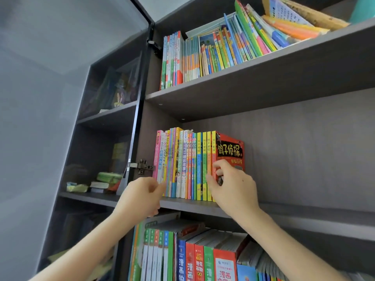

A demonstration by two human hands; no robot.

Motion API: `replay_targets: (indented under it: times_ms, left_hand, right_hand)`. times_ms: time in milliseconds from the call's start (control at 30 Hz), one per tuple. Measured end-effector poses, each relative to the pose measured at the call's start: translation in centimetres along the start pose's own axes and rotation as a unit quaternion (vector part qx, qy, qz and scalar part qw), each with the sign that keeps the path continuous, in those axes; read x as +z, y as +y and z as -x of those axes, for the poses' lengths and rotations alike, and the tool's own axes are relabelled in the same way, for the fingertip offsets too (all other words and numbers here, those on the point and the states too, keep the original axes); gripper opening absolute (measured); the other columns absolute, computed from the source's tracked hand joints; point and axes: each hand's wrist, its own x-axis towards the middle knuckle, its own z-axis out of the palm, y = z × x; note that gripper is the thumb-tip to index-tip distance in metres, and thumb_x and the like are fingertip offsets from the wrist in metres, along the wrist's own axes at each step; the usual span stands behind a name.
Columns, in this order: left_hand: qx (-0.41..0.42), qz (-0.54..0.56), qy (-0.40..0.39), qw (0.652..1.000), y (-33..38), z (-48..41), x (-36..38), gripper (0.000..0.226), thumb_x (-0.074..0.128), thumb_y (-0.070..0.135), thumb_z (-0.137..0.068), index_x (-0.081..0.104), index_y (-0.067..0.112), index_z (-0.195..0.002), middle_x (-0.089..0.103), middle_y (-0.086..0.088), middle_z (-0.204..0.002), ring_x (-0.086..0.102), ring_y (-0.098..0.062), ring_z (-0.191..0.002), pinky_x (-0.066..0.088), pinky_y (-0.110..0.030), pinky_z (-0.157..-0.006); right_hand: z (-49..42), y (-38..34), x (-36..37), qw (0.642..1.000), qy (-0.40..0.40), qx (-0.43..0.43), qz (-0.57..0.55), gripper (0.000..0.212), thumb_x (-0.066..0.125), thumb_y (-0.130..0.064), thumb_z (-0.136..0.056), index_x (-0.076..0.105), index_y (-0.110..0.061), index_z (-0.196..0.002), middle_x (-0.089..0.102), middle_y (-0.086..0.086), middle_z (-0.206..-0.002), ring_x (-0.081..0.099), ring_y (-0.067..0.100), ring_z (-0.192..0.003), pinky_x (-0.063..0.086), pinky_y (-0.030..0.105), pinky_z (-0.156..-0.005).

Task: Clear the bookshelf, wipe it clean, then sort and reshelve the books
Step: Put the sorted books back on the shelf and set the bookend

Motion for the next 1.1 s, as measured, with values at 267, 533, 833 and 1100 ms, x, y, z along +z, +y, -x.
replay_targets:
  times_ms: [267, 533, 833, 1100]
  left_hand:
    - [0.001, -0.068, 0.000, 0.998, -0.8, 4.5, -5.4, 0.038, 0.053, 0.037, -0.095, 0.062, 0.007, -0.073, 0.068, -0.006, -0.061, 0.065, -0.011, -0.050, 0.060, -0.037, -0.065]
    - [-0.044, -0.245, -0.089, 0.964, -4.6, 15.0, -16.2, 0.035, 0.052, 0.038, -0.094, 0.061, 0.016, -0.069, 0.070, -0.002, -0.068, 0.066, -0.017, -0.067, 0.056, -0.034, -0.076]
    - [-0.295, -0.122, -0.030, 0.947, -18.6, 32.3, -33.9, 0.031, 0.056, 0.018, -0.096, 0.059, 0.009, -0.067, 0.061, -0.002, -0.051, 0.058, -0.008, -0.040, 0.053, -0.022, -0.046]
    - [-0.446, -0.101, -0.006, 0.889, -28.7, 43.8, -41.2, 0.028, 0.054, 0.024, -0.097, 0.065, 0.005, -0.079, 0.068, -0.009, -0.068, 0.065, -0.013, -0.053, 0.057, -0.023, -0.056]
  right_hand:
    - [3.8, -5.1, 1.1, 0.975, -0.180, -0.043, -0.121, 0.023, 0.055, -0.038, -0.094, 0.065, -0.024, -0.109, 0.068, -0.011, -0.100, 0.061, 0.004, -0.089, 0.053, 0.029, -0.082]
    - [11.7, -18.5, 3.0, 0.856, -0.433, -0.106, -0.263, 0.018, 0.060, -0.035, -0.092, 0.070, -0.021, -0.096, 0.072, -0.003, -0.082, 0.069, 0.008, -0.076, 0.055, 0.028, -0.078]
    - [28.2, -37.0, 7.1, 0.726, -0.558, -0.096, -0.390, 0.016, 0.058, -0.028, -0.094, 0.069, -0.017, -0.098, 0.072, 0.000, -0.082, 0.067, 0.014, -0.078, 0.053, 0.035, -0.080]
    - [38.4, -47.7, 12.8, 0.689, -0.605, -0.015, -0.398, 0.019, 0.053, -0.024, -0.096, 0.069, -0.014, -0.096, 0.072, 0.000, -0.085, 0.068, 0.009, -0.077, 0.056, 0.035, -0.080]
